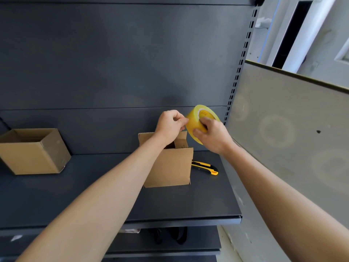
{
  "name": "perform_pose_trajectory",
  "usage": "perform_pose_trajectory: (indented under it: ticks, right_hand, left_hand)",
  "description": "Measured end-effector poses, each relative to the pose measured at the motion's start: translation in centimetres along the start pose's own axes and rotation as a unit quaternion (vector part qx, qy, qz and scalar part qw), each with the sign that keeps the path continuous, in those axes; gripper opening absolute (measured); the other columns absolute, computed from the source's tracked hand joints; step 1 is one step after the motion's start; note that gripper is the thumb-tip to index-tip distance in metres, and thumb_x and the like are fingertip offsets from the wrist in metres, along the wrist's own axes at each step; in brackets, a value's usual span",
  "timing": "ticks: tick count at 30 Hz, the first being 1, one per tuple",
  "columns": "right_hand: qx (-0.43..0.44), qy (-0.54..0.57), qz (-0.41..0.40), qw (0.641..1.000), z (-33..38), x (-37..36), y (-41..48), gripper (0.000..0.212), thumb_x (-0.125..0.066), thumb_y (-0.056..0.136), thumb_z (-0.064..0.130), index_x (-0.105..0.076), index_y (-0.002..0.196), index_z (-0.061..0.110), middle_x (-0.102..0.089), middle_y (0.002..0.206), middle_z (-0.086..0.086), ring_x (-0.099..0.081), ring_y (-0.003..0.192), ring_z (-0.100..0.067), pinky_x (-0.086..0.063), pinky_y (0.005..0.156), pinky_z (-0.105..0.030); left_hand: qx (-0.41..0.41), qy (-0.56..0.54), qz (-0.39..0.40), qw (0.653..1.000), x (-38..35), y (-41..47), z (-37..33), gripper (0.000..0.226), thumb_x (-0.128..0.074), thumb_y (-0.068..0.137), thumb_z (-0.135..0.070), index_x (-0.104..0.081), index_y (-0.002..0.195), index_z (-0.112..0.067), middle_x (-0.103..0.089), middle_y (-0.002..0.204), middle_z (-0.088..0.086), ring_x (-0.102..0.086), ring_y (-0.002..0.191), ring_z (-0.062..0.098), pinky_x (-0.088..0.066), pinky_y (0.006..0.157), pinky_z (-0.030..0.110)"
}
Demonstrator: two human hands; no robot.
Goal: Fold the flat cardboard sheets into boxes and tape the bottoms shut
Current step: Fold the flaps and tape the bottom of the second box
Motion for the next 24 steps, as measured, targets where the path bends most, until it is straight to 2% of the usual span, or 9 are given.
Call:
perform_pose_trajectory:
  ticks: [5, 9, 12, 13, 15, 16, 18, 21, 24]
  right_hand:
    - [-0.004, -0.096, 0.025, 0.995, -0.1, 0.0, 0.6, 0.023, -0.051, 0.089, 0.031, -0.041, 0.076, 0.015, -0.041, 0.061, 0.004, -0.043, 0.060, -0.022, -0.029, 0.055, -0.029]
    - [-0.028, -0.103, 0.023, 0.994, 0.2, 0.6, 2.0, 0.025, -0.047, 0.093, 0.036, -0.042, 0.082, 0.013, -0.050, 0.076, -0.006, -0.047, 0.071, -0.031, -0.032, 0.061, -0.030]
    - [-0.044, -0.089, 0.038, 0.994, 0.2, 1.3, 3.0, 0.028, -0.046, 0.094, 0.035, -0.038, 0.074, 0.017, -0.051, 0.081, -0.008, -0.047, 0.074, -0.031, -0.031, 0.060, -0.030]
    - [-0.051, -0.082, 0.041, 0.994, 0.0, 1.5, 3.3, 0.029, -0.047, 0.094, 0.034, -0.037, 0.072, 0.017, -0.050, 0.081, -0.008, -0.047, 0.074, -0.031, -0.030, 0.060, -0.030]
    - [-0.071, -0.049, 0.041, 0.995, -0.4, 2.0, 3.6, 0.025, -0.048, 0.093, 0.031, -0.040, 0.075, 0.015, -0.049, 0.078, -0.006, -0.045, 0.073, -0.029, -0.030, 0.057, -0.031]
    - [-0.079, -0.020, 0.043, 0.996, -0.5, 2.1, 3.7, 0.023, -0.048, 0.092, 0.029, -0.041, 0.076, 0.014, -0.047, 0.075, -0.004, -0.044, 0.071, -0.026, -0.030, 0.055, -0.030]
    - [-0.088, 0.041, 0.053, 0.994, -0.3, 2.1, 4.0, 0.021, -0.050, 0.090, 0.025, -0.045, 0.075, 0.012, -0.045, 0.071, -0.001, -0.042, 0.067, -0.022, -0.029, 0.054, -0.030]
    - [-0.096, 0.109, 0.064, 0.987, 0.3, 1.6, 4.5, 0.015, -0.052, 0.087, 0.020, -0.048, 0.074, 0.012, -0.045, 0.071, -0.001, -0.040, 0.066, -0.021, -0.027, 0.056, -0.031]
    - [-0.107, 0.144, 0.081, 0.980, 0.9, 0.9, 5.2, 0.011, -0.053, 0.086, 0.021, -0.057, 0.081, 0.013, -0.051, 0.076, -0.002, -0.046, 0.071, -0.021, -0.032, 0.061, -0.030]
  left_hand:
    - [-0.024, 0.115, 0.045, 0.992, 0.1, 0.3, 0.0, 0.015, -0.048, 0.096, -0.012, -0.058, 0.087, -0.004, -0.052, 0.077, 0.001, -0.048, 0.072, 0.015, -0.040, 0.058, 0.023]
    - [-0.035, 0.012, 0.052, 0.998, 0.9, 0.3, -0.4, 0.018, -0.048, 0.095, -0.014, -0.056, 0.079, -0.018, -0.056, 0.075, -0.003, -0.053, 0.070, 0.009, -0.045, 0.063, 0.019]
    - [-0.020, -0.073, -0.019, 0.997, 2.0, -0.1, 1.2, 0.009, -0.055, 0.094, -0.025, -0.058, 0.099, -0.019, -0.062, 0.097, -0.005, -0.060, 0.094, 0.008, -0.048, 0.082, 0.021]
    - [-0.004, -0.063, -0.032, 0.998, 2.4, -0.4, 2.3, 0.022, -0.060, 0.090, -0.032, -0.053, 0.108, -0.019, -0.059, 0.109, -0.005, -0.057, 0.106, 0.011, -0.047, 0.089, 0.026]
    - [0.057, 0.052, 0.032, 0.997, 3.1, -1.0, 4.8, 0.064, -0.069, 0.077, -0.050, -0.036, 0.127, -0.027, -0.043, 0.137, -0.001, -0.037, 0.132, 0.023, -0.036, 0.105, 0.044]
    - [0.086, 0.139, 0.089, 0.982, 3.3, -1.3, 6.0, 0.086, -0.073, 0.070, -0.057, -0.025, 0.137, -0.033, -0.030, 0.149, 0.000, -0.020, 0.141, 0.029, -0.024, 0.112, 0.053]
    - [0.100, 0.275, 0.152, 0.944, 3.5, -1.6, 8.0, 0.112, -0.073, 0.064, -0.063, -0.002, 0.147, -0.038, -0.007, 0.159, 0.004, 0.009, 0.145, 0.033, 0.002, 0.114, 0.054]
    - [0.064, 0.329, 0.141, 0.931, 3.5, -0.8, 9.4, 0.103, -0.065, 0.076, -0.059, -0.001, 0.151, -0.028, -0.018, 0.157, 0.007, -0.004, 0.146, 0.027, 0.009, 0.116, 0.045]
    - [0.045, 0.311, 0.128, 0.941, 3.3, -0.2, 10.3, 0.065, -0.059, 0.086, -0.046, -0.037, 0.141, -0.020, -0.043, 0.140, 0.004, -0.032, 0.135, 0.027, -0.010, 0.117, 0.041]
Point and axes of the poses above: each hand's wrist, its own y-axis towards the middle knuckle, its own x-axis out of the back of the hand, z = x × y, the point moved 1 cm from there along y, towards the middle knuckle
